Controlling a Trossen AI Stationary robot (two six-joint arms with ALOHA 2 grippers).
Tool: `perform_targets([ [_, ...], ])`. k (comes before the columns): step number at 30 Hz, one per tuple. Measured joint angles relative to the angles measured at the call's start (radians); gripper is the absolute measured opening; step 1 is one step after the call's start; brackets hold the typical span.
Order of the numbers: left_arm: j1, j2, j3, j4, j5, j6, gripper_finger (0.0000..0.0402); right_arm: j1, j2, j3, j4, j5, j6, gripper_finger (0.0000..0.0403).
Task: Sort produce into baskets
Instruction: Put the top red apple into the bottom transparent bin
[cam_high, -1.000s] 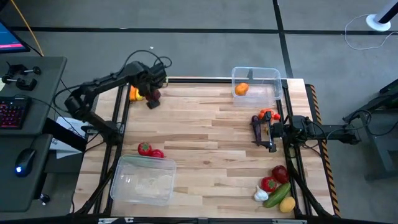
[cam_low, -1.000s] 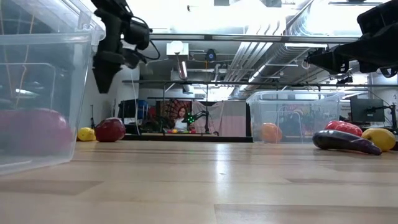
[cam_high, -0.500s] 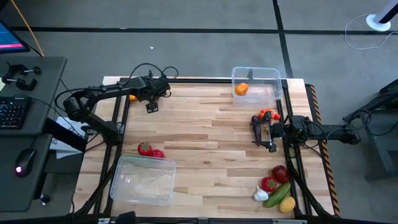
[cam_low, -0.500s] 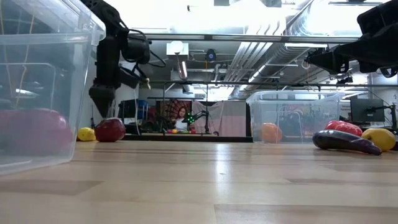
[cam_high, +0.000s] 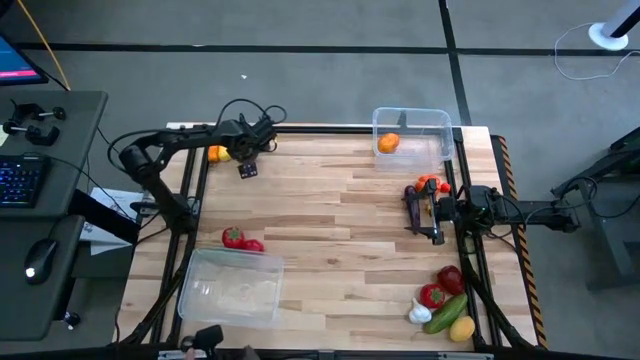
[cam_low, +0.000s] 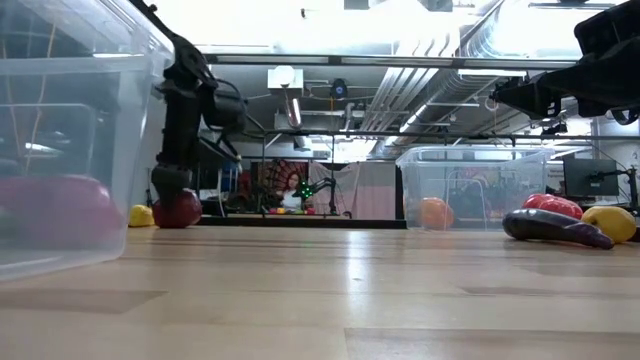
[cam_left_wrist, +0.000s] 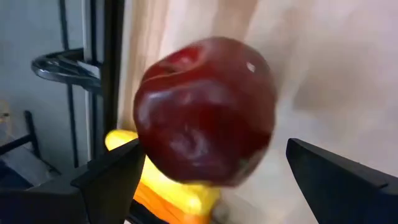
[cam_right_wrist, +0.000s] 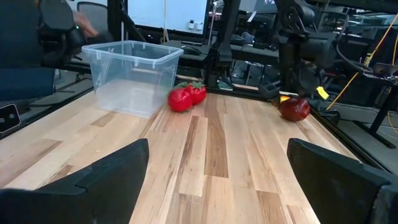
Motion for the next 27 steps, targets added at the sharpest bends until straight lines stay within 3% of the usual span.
perform_targets([
  [19,-0.001,0.099,0.001,0.002,0.087,-0.018,0.0376,0.000,0.000,0.000,0.000,0.000,0.000,0.0378],
  [27,-0.002,0.062,0.000,-0.087,0.182,-0.130,0.0305,0.000,0.000,0.000,0.000,0.000,0.000,0.0378],
])
